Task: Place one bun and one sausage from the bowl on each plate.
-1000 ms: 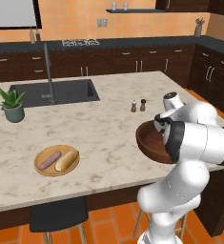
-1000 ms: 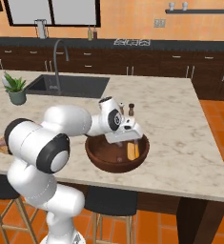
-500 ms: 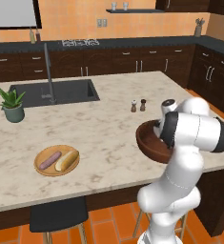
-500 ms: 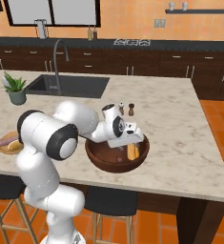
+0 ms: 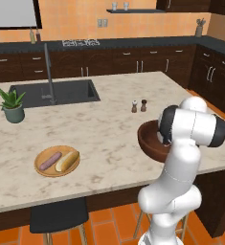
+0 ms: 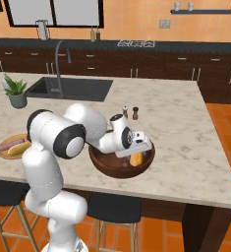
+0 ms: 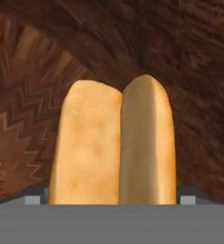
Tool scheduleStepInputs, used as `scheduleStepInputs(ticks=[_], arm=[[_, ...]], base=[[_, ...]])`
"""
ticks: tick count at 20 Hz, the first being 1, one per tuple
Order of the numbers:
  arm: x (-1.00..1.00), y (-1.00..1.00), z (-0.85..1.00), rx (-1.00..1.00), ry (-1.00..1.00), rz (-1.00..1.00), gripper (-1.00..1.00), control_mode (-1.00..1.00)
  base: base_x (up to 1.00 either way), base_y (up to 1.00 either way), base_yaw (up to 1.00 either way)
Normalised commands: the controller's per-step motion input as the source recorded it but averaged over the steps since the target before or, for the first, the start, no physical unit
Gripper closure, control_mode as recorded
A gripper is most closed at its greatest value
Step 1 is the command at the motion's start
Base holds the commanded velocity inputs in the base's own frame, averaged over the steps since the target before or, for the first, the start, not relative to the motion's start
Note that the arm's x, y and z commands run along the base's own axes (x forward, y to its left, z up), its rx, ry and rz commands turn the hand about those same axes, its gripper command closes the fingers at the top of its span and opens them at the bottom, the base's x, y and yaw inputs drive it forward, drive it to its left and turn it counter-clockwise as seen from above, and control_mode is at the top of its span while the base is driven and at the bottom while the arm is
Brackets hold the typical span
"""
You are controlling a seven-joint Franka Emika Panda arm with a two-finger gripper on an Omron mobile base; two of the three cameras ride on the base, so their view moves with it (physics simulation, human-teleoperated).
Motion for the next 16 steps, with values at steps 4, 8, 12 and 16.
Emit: scheduleStepInputs(ticks=[4, 8, 12, 16], arm=[[-0.12, 0.00, 0.08, 0.01, -0.01, 0.03, 1.00, -1.00], [-0.44, 0.09, 0.96, 0.13, -0.09, 0.00, 1.00, -1.00], [-0.47, 0.61, 1.00, 0.20, -0.01, 0.00, 1.00, -1.00], [-0.46, 0.84, 1.00, 0.22, 0.00, 0.00, 1.00, -1.00]], base=[[0.00, 0.00, 0.00], [0.00, 0.00, 0.00], [0.00, 0.00, 0.00], [0.00, 0.00, 0.00]])
